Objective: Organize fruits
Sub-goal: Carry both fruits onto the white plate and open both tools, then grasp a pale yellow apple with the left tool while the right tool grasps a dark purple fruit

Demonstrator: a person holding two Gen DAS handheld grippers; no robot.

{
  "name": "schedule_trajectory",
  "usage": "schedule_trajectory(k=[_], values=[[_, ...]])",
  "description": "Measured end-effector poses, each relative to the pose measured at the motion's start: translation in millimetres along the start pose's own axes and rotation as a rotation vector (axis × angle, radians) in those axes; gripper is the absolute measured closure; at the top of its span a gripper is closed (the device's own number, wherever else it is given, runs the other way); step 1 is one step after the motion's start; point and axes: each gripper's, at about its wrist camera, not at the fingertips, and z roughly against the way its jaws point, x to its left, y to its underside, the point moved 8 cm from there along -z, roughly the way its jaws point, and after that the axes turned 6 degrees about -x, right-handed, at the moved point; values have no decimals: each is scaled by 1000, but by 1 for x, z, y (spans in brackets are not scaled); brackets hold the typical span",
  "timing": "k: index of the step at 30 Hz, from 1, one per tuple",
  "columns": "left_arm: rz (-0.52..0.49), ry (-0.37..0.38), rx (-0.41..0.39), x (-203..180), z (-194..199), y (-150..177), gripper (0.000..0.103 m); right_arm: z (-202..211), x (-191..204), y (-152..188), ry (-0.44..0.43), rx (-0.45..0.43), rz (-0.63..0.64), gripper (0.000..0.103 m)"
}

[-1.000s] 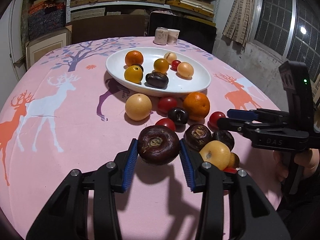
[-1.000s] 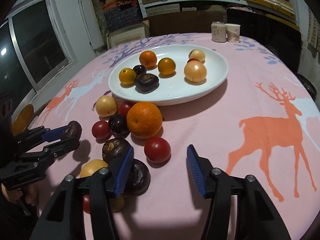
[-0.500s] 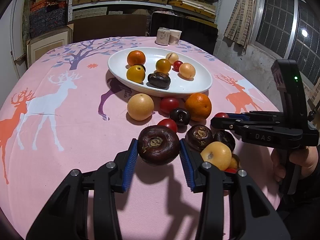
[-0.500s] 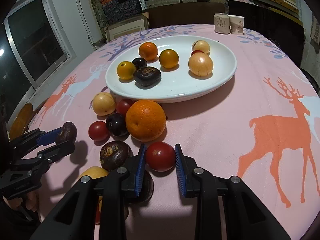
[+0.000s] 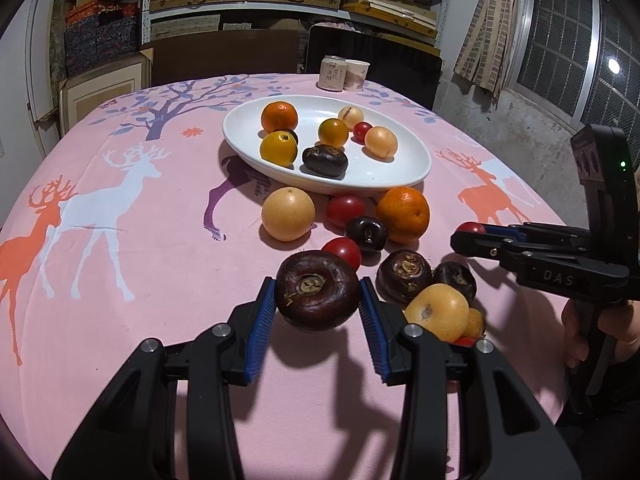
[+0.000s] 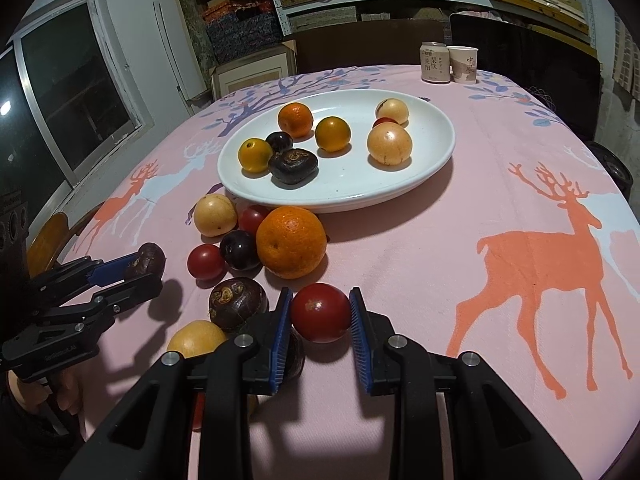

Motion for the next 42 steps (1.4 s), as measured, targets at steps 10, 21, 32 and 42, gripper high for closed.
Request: schedule_trajectory(k=[10, 21, 32, 42], values=[[0, -15, 15, 1, -4, 1, 62, 4, -4, -4, 3, -13, -7, 74], [-16, -3, -12, -4, -7, -33, 62, 10, -13, -35, -1, -53, -3, 74], [-68, 53, 64, -34, -98, -97, 62, -39, -47, -108, 2, -53, -41, 74], [-75, 57, 25, -38, -111, -104, 23, -55, -61, -117, -32, -109, -91, 33]])
